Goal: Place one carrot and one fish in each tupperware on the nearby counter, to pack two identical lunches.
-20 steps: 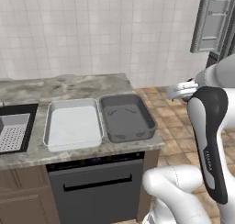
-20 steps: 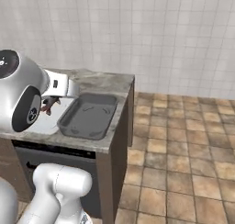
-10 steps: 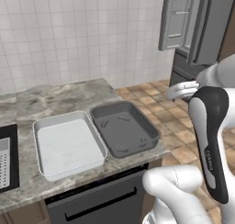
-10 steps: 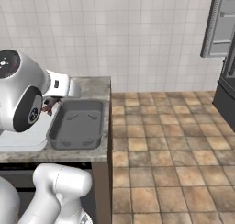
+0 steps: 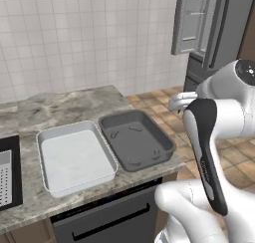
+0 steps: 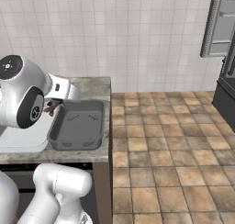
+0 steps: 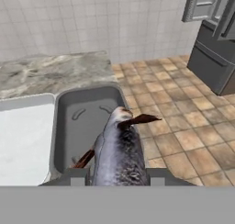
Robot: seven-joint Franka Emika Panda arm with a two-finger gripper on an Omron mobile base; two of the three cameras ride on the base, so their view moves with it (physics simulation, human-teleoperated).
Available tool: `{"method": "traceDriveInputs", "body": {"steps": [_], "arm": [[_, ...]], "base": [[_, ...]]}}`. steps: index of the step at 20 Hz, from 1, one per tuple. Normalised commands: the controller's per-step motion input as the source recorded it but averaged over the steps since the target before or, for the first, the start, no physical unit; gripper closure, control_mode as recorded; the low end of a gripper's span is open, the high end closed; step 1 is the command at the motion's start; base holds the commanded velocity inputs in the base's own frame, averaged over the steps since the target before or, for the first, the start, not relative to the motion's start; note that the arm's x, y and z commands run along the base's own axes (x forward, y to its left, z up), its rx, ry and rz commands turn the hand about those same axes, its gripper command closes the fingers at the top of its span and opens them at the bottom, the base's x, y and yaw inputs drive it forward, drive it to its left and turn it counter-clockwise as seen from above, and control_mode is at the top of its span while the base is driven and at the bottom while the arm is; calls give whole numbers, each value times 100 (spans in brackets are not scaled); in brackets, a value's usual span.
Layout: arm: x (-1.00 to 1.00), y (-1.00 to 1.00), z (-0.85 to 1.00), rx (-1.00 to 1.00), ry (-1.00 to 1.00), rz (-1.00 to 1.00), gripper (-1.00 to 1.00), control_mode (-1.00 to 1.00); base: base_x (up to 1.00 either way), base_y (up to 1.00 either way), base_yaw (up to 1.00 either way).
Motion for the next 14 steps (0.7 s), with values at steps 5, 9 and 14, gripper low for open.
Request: {"method": "traceDriveInputs", "body": {"steps": [5,9,14], "arm": [[71,15,-67,0,3,-3,100,-100],[68,27,-72,0,9,0,100,-100],[61,19,-63,0,9,0,100,-100]], "base": [[0,0,0],[0,0,0],[0,0,0]]}}
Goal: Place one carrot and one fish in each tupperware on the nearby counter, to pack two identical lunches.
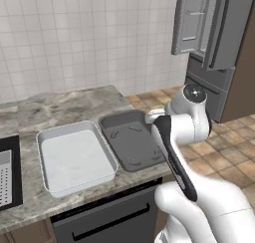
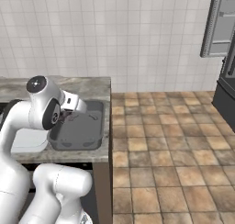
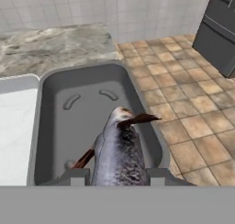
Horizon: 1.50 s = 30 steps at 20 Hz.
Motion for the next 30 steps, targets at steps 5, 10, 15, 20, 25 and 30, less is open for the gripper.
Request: {"method": "traceDriveInputs", "body": {"steps": [5,10,15,20,25,30], "arm": [[50,0,-46,0,10,0,100,-100],[54,2,-38,0,9,0,100,-100],[42,13,-44,0,11,0,100,-100],[39,8,-43,0,7,0,100,-100],[39,0,-21,0,0,-2,100,-100],[33,0,-27,0,0,-2,100,-100]], "base": [[0,0,0],[0,0,0],[0,0,0],[0,0,0],[0,0,0],[0,0,0]]}}
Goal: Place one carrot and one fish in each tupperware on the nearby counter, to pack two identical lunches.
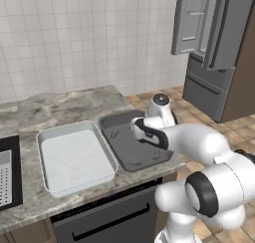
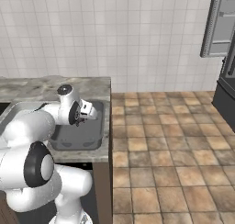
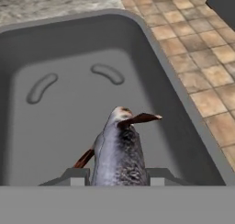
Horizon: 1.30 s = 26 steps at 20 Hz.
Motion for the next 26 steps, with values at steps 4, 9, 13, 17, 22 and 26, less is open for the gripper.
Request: {"method": "traceDriveInputs", "body": {"steps": [4,9,13,17,22,26], "arm": [[26,0,-33,0,0,0,100,-100],[25,9,-18,0,0,0,-100,-100],[28,35,-2,0,0,0,-100,-100],[10,8,0,0,0,-2,-100,-100],[-13,0,10,0,-1,-7,-100,-100],[-89,-12,67,0,-4,-5,-100,-100]], "base": [[0,0,0],[0,0,0],[0,0,0],[0,0,0],[0,0,0],[0,0,0]]}}
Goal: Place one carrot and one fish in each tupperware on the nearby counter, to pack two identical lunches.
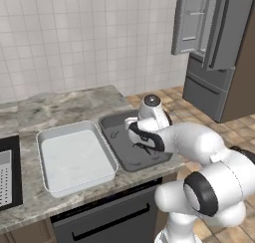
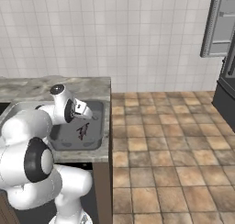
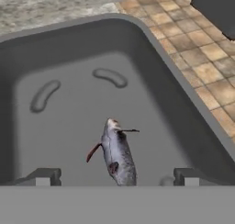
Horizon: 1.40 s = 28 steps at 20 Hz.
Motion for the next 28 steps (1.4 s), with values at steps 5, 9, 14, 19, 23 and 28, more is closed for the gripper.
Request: {"method": "traceDriveInputs", "body": {"steps": [5,9,14,19,23,28], "arm": [[-100,-43,95,0,-11,0,-100,-100],[-100,-52,83,2,-7,0,-100,-100],[-100,-39,72,3,-1,0,-100,-100],[-100,-31,79,2,0,0,-100,-100],[-100,-20,85,0,0,0,-100,-100],[-72,-2,24,0,7,0,-100,-100]], "base": [[0,0,0],[0,0,0],[0,0,0],[0,0,0],[0,0,0],[0,0,0]]}}
